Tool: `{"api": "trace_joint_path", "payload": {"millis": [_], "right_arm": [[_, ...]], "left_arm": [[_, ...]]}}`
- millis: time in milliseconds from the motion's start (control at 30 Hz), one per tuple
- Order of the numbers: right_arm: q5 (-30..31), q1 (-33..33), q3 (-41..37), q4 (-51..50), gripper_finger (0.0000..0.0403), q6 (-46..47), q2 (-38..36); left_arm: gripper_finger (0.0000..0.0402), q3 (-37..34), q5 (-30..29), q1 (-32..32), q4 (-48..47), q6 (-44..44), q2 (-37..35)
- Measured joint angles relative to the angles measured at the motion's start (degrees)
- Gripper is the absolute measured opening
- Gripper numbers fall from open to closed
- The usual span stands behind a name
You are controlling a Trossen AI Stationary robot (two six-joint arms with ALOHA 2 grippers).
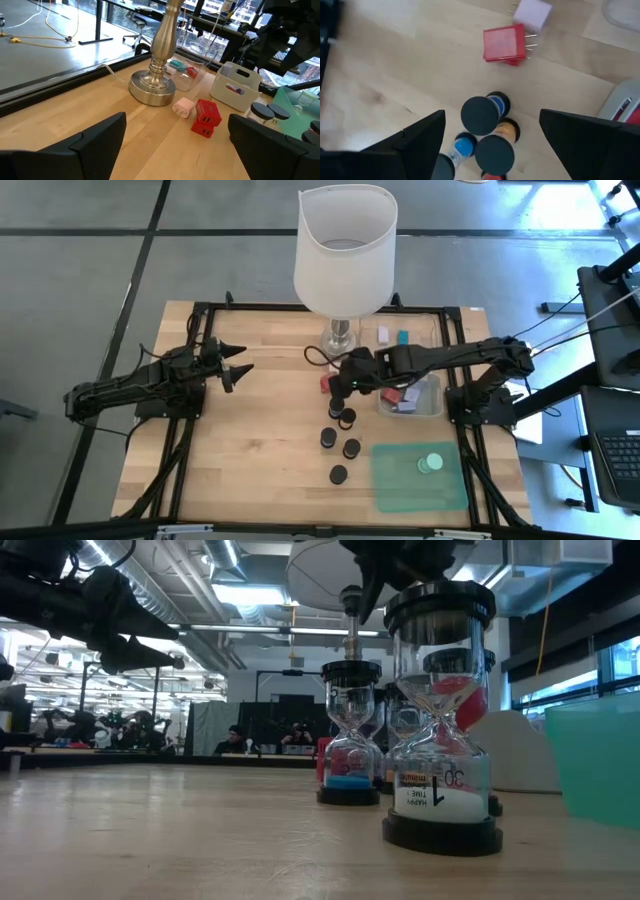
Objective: Pick & Place Office items
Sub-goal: Put the purple hourglass into the light blue bin
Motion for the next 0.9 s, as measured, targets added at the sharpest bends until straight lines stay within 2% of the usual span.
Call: {"api": "trace_joint_path", "payload": {"millis": [200,300,600,900], "right_arm": [[-0.7,2.8,0.1,0.1,0.0327,7.3,0.8],[-1.1,3.8,2.9,-3.1,0.0327,6.5,3.7],[0.2,3.8,21.1,-18.2,0.0327,1.0,15.2],[0.3,4.0,23.3,-19.0,0.0327,-2.3,19.0]], "left_arm": [[0.0348,0.0,0.0,0.0,0.0,0.0,0.0],[0.0347,0.0,0.0,0.0,0.0,0.0,0.0],[0.0347,0.0,0.0,0.0,-0.1,0.0,0.0],[0.0347,0.0,0.0,0.0,-0.2,0.0,0.0]]}}
